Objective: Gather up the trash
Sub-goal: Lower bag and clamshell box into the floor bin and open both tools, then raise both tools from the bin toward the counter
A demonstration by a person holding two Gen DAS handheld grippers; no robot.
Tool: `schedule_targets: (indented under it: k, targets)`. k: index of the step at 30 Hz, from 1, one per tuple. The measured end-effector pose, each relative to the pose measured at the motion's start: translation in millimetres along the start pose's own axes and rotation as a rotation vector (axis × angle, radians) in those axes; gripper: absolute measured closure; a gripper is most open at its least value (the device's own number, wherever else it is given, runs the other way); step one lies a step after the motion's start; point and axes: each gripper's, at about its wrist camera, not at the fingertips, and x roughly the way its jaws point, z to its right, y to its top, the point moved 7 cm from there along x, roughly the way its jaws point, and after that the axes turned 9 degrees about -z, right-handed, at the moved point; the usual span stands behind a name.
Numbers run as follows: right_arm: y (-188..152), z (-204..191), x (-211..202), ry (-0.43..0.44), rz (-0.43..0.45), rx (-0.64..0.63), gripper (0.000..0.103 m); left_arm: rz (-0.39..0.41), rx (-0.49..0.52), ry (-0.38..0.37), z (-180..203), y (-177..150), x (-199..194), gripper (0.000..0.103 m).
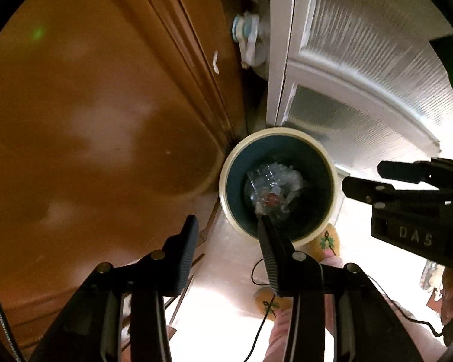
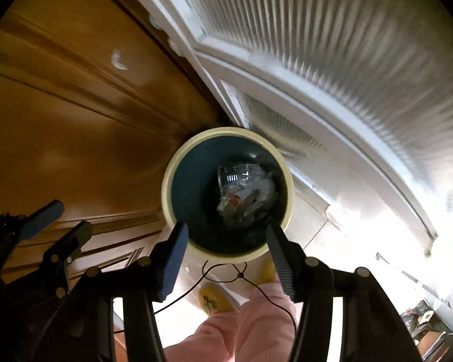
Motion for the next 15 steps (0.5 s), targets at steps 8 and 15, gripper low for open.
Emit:
schedule_targets:
  k: [8, 15]
  targets:
    - [-30.8, -20.1, -77.9, 0.023, 0.037, -0.008, 0.048, 0.071, 0.016, -0.044, -9.9, -10.8, -94.0, 0.064]
    - [-52.1, -50.0, -156.2, 0.029, 0.132, -0.041, 0.048, 0.172, 0.023, -0.075, -17.3, -21.4, -183.5, 0.062]
